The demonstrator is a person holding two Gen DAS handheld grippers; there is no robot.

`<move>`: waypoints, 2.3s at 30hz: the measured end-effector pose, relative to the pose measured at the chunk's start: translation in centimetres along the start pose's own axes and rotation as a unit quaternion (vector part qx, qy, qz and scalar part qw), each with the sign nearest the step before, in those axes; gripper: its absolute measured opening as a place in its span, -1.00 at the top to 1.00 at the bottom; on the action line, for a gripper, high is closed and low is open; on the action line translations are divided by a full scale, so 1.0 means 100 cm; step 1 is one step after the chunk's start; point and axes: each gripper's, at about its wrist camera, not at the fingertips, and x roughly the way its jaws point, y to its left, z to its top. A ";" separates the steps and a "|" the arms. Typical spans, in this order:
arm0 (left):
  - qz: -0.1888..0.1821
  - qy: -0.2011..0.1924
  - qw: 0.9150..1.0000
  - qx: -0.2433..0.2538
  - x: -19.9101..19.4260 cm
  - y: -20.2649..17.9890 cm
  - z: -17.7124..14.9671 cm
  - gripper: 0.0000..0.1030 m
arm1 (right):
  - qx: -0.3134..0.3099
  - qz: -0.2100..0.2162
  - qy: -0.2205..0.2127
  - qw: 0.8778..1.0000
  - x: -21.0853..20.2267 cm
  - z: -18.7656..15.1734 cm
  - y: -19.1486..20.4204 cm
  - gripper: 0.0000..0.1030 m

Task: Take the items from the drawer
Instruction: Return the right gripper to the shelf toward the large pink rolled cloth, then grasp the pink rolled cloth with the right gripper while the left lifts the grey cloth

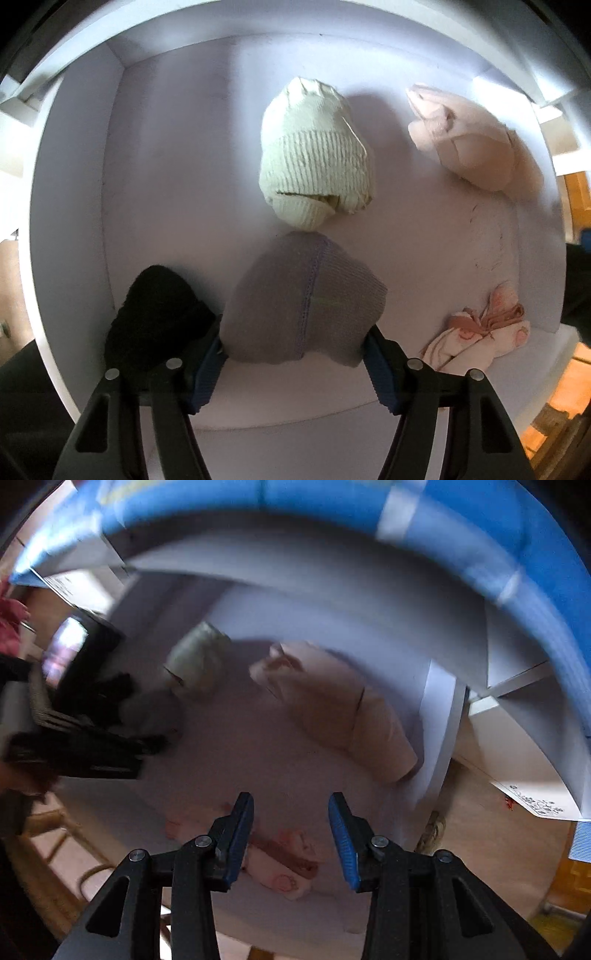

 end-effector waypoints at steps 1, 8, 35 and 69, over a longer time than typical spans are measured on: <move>-0.003 -0.002 1.000 -0.008 -0.003 0.003 -0.002 -0.33 | -0.001 -0.002 0.004 1.000 0.006 0.002 -0.001 0.10; -0.031 -0.018 0.998 -0.060 -0.020 0.025 -0.013 -0.33 | -0.015 -0.024 0.017 0.999 0.029 0.005 -0.009 -0.23; -0.081 -0.113 0.987 -0.077 -0.127 0.064 -0.058 -0.33 | -0.226 -0.161 0.005 0.961 0.083 0.045 0.007 -0.37; -0.113 -0.281 0.952 0.051 -0.329 0.033 -0.108 -0.33 | -0.049 -0.065 0.079 0.994 0.103 0.036 0.013 -0.05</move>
